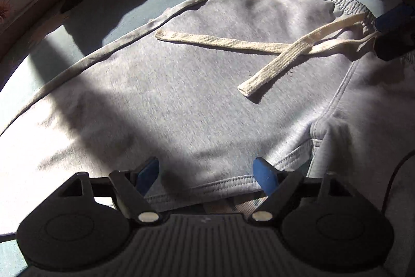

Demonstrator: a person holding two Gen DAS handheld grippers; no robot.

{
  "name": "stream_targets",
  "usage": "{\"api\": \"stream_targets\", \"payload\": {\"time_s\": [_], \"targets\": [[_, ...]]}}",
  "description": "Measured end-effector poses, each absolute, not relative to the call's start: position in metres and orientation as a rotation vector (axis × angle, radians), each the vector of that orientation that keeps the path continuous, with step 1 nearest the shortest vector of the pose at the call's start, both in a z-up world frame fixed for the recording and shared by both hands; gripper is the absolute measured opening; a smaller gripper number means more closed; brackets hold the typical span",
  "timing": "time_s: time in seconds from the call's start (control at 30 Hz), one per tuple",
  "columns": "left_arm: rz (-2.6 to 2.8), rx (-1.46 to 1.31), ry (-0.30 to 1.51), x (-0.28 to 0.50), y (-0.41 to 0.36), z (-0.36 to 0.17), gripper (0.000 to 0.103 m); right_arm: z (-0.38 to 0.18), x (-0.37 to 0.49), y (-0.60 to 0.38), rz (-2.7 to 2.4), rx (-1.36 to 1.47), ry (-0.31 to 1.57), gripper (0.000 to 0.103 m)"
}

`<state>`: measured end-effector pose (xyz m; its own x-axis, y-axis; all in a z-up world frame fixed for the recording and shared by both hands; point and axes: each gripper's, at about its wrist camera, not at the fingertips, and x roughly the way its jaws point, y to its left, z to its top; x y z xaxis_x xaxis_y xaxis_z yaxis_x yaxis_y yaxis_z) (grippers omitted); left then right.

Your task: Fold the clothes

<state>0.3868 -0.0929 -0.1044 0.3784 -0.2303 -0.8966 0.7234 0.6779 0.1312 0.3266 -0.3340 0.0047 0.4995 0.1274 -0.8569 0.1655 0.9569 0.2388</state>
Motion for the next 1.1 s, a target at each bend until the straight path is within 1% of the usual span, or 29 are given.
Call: {"api": "stream_targets", "payload": {"time_s": [0.23,0.37,0.43,0.53,0.63,0.77,0.87,0.97,1.03,1.1], "targets": [[-0.375,0.514,1.043,0.373,-0.004,-0.061,0.079,0.001,0.298,-0.317,0.058,0.337,1.132,0.103],[-0.221,0.371,1.131,0.356,0.048,-0.052,0.076,0.004,0.295,-0.29,0.151,0.32,1.171,0.103],[-0.186,0.264,1.163,0.342,0.066,-0.049,0.076,0.004,0.294,-0.276,0.194,0.309,1.19,0.103],[-0.25,0.143,1.172,0.316,0.067,-0.05,0.076,0.005,0.292,-0.255,0.259,0.293,1.218,0.103],[-0.45,0.083,1.198,0.292,0.043,-0.059,0.076,-0.005,0.289,-0.236,0.3,0.268,1.255,0.103],[-0.67,0.185,1.195,0.264,0.0,-0.08,0.076,-0.021,0.275,-0.217,0.302,0.178,1.29,0.103],[-0.787,0.288,1.192,0.25,-0.017,-0.095,0.077,-0.038,0.261,-0.208,0.268,0.037,1.304,0.103],[-0.627,0.384,1.257,0.252,0.001,-0.112,0.075,-0.053,0.249,-0.206,0.248,-0.036,1.353,0.103],[-0.624,0.335,1.293,0.256,0.026,-0.111,0.077,-0.058,0.243,-0.209,0.21,0.003,1.376,0.103],[-0.631,0.335,1.331,0.258,0.036,-0.104,0.076,-0.061,0.238,-0.214,0.162,0.06,1.394,0.103]]}}
